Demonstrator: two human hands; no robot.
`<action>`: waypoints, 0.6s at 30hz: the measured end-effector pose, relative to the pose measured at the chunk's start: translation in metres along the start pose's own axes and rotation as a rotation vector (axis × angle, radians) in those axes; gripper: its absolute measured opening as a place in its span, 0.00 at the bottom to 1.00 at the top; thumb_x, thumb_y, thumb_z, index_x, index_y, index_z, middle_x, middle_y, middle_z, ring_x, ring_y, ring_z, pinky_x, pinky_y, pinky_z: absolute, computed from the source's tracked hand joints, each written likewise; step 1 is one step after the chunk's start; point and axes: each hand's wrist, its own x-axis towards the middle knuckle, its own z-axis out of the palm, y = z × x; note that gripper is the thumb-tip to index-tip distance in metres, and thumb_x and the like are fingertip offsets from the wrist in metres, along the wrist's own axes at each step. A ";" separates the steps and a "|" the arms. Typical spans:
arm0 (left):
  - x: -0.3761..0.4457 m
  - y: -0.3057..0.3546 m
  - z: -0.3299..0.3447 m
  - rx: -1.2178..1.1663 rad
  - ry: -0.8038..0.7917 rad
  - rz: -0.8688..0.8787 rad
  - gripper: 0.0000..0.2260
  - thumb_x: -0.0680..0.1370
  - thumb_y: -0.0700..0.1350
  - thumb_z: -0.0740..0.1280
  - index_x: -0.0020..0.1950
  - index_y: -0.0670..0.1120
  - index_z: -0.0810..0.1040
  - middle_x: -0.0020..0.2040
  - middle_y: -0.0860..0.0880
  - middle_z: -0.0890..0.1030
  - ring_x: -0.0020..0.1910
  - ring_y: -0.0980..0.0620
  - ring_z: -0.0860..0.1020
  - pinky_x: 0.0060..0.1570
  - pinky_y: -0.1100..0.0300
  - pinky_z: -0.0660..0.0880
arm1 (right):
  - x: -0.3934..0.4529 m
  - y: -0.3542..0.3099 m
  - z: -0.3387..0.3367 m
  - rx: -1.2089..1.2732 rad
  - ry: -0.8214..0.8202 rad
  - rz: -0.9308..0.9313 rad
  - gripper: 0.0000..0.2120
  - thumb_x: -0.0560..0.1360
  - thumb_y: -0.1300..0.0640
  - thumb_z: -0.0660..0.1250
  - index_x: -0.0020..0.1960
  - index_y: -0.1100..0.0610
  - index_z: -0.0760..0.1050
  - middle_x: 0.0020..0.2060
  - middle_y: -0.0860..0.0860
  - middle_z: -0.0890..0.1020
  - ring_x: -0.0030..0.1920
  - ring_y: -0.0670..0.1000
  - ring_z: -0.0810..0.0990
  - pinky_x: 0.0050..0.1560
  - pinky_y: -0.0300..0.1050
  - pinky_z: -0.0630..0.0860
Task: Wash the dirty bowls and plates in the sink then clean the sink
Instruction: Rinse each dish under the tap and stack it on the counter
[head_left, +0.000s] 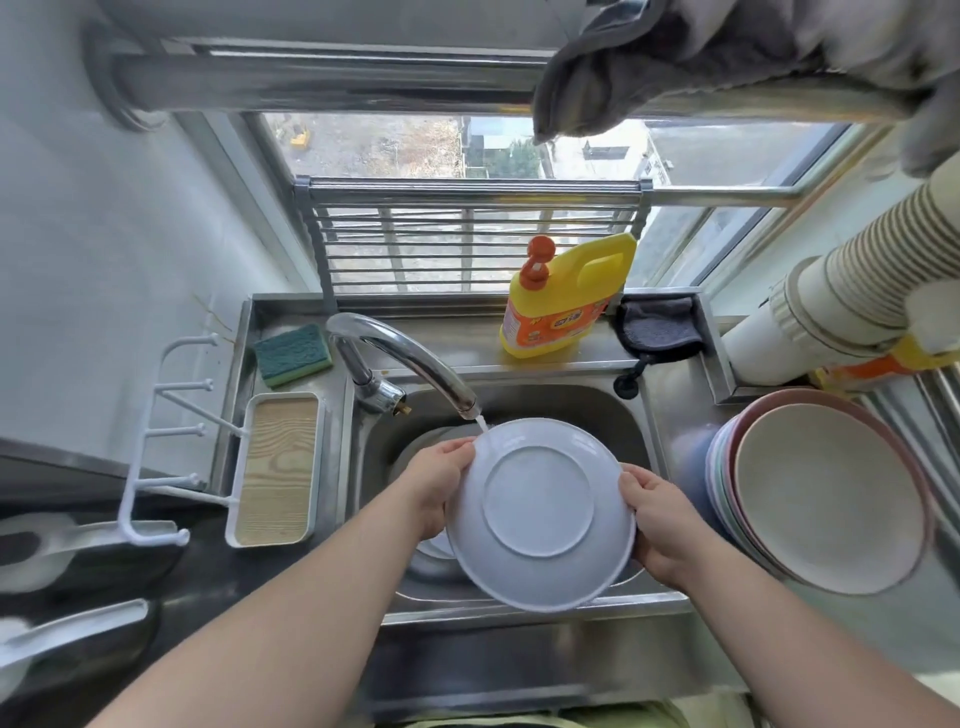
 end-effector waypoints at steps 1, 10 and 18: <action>0.003 -0.003 -0.006 0.011 0.031 0.003 0.10 0.84 0.47 0.69 0.63 0.45 0.84 0.52 0.43 0.88 0.55 0.39 0.86 0.57 0.40 0.83 | 0.000 -0.002 0.009 -0.017 -0.008 -0.022 0.13 0.88 0.54 0.58 0.59 0.53 0.82 0.44 0.55 0.86 0.42 0.56 0.81 0.43 0.53 0.79; -0.010 -0.011 -0.048 -0.100 0.221 -0.151 0.17 0.82 0.60 0.66 0.64 0.51 0.81 0.55 0.47 0.86 0.52 0.44 0.81 0.45 0.52 0.75 | -0.014 -0.022 0.089 -0.320 -0.251 -0.322 0.12 0.86 0.57 0.61 0.55 0.51 0.85 0.43 0.49 0.88 0.41 0.47 0.82 0.43 0.44 0.80; -0.007 -0.020 -0.056 -0.252 0.233 -0.138 0.27 0.82 0.69 0.59 0.63 0.51 0.83 0.53 0.45 0.88 0.55 0.41 0.85 0.56 0.45 0.81 | -0.008 -0.051 0.121 -0.601 -0.148 -0.546 0.15 0.84 0.49 0.61 0.43 0.55 0.79 0.34 0.45 0.79 0.38 0.49 0.75 0.41 0.47 0.71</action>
